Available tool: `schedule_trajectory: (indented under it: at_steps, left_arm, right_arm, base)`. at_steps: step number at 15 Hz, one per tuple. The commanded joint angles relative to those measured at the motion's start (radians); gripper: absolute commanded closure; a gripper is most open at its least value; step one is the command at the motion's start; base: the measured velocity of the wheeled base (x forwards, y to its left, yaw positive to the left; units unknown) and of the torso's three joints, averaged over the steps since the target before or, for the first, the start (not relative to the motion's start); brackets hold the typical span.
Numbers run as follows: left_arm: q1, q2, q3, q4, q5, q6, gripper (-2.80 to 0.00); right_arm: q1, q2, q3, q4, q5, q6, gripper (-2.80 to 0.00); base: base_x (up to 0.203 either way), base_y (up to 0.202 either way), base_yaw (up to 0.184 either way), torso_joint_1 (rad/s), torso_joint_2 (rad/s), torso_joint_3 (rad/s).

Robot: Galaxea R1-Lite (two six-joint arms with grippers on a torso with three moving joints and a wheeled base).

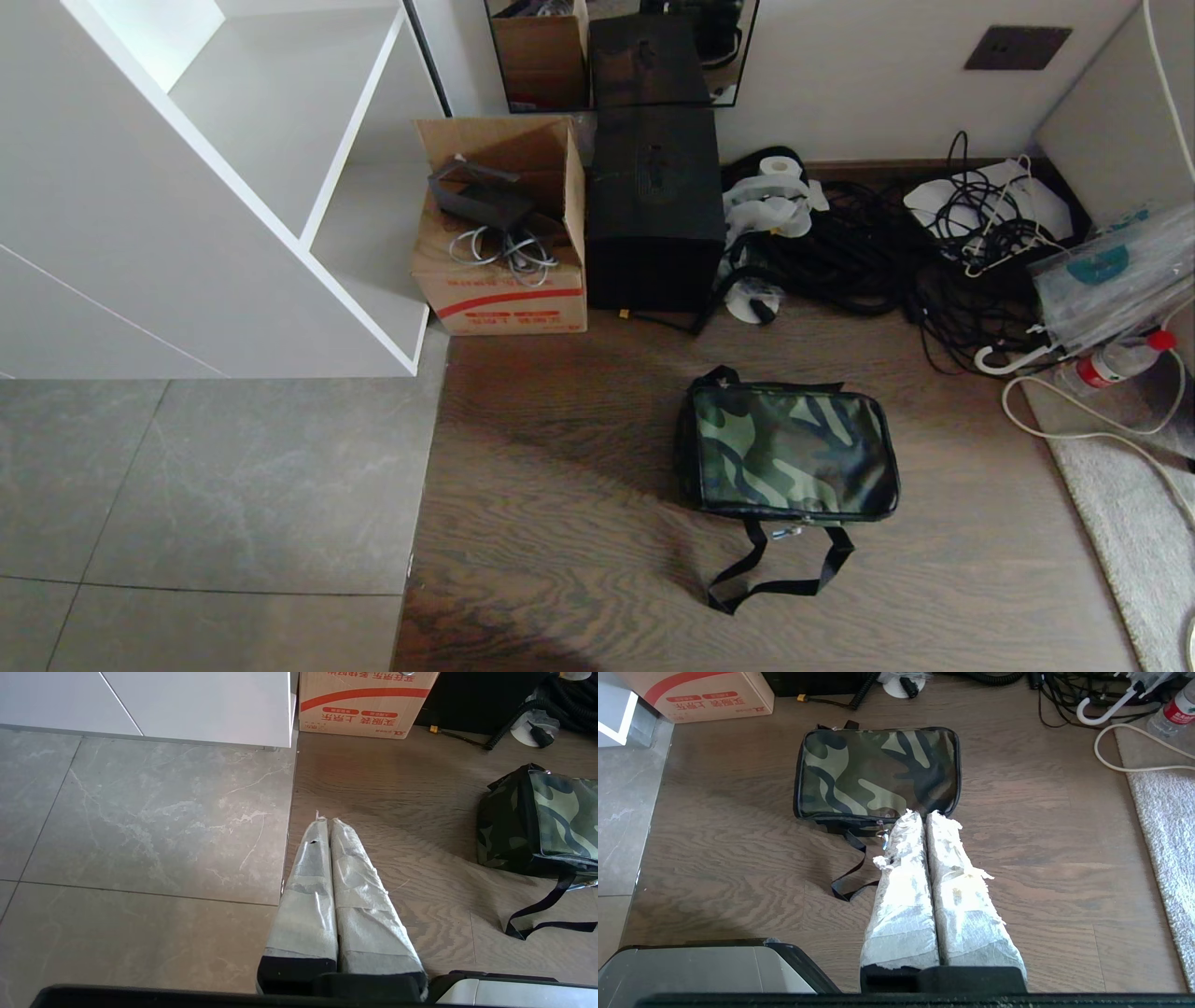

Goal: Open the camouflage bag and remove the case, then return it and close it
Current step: Open the top of the storage box

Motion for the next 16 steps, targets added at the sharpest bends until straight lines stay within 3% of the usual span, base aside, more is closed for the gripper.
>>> schedule_trajectory:
  at_steps: [1, 16]
  left_arm:
    - [0.0, 0.0, 0.009, 0.0, 0.0, -0.001, 0.0]
    - [0.0, 0.0, 0.009, 0.0, 0.002, 0.002, 0.0]
  right_arm:
    - [0.0, 0.0, 0.001, -0.001, 0.001, 0.0, 0.0]
    - [0.0, -0.001, 0.001, -0.001, 0.001, 0.0, 0.0]
  base:
    - [0.0, 0.0, 0.0, 0.0, 0.0, 0.0]
    - [0.0, 0.0, 0.0, 0.0, 0.0, -0.003]
